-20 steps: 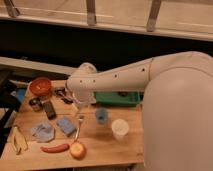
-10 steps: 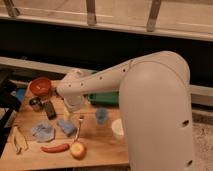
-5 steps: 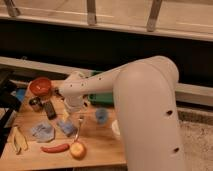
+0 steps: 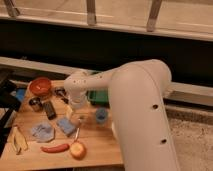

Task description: Place fork in table surface

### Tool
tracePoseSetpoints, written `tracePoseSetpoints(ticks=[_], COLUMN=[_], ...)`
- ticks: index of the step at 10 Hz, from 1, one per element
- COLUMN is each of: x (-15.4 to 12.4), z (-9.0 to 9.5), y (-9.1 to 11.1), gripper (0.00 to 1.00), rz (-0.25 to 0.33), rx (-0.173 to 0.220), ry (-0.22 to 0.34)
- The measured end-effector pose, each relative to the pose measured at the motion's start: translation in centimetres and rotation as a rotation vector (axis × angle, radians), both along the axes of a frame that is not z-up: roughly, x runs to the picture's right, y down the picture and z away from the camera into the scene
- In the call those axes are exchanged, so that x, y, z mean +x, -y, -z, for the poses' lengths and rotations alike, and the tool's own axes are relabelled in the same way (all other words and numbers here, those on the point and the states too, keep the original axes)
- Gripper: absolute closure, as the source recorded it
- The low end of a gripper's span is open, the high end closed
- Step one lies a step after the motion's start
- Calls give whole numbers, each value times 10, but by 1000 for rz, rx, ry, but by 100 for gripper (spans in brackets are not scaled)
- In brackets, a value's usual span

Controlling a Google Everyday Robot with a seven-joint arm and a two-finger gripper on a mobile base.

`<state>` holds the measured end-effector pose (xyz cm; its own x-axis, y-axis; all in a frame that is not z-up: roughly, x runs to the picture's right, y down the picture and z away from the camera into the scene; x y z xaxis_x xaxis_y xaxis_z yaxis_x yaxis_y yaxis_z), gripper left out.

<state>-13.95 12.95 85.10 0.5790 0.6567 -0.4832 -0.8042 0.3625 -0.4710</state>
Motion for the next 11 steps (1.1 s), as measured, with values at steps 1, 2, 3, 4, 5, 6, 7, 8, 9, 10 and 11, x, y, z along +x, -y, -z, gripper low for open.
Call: tracePoseSetpoints(ticks=[1,2,3,4,5,6,7,8,9,10,11], x=[5,6,5,4,4,4,5,5,7,8,9], z=[-9,-13,-16,-16,-16,-16,-17,-18,-20,-22,-23], y=[1,-2,-4,-6,-9,-10,-12,-14,-15,-17,-19], gripper=[20,20,20,20,20,20,20,20,20,20,20], rz=[-8,-8,-11,-13,-12,-10,-7,-6,-3,5,22], rx=[-6,-11,-10,-8,-4,-1,1,1,5,12,27], ry=[-14,-21,-30,-35,-43,-48,-56,-66,-82,-104,-136])
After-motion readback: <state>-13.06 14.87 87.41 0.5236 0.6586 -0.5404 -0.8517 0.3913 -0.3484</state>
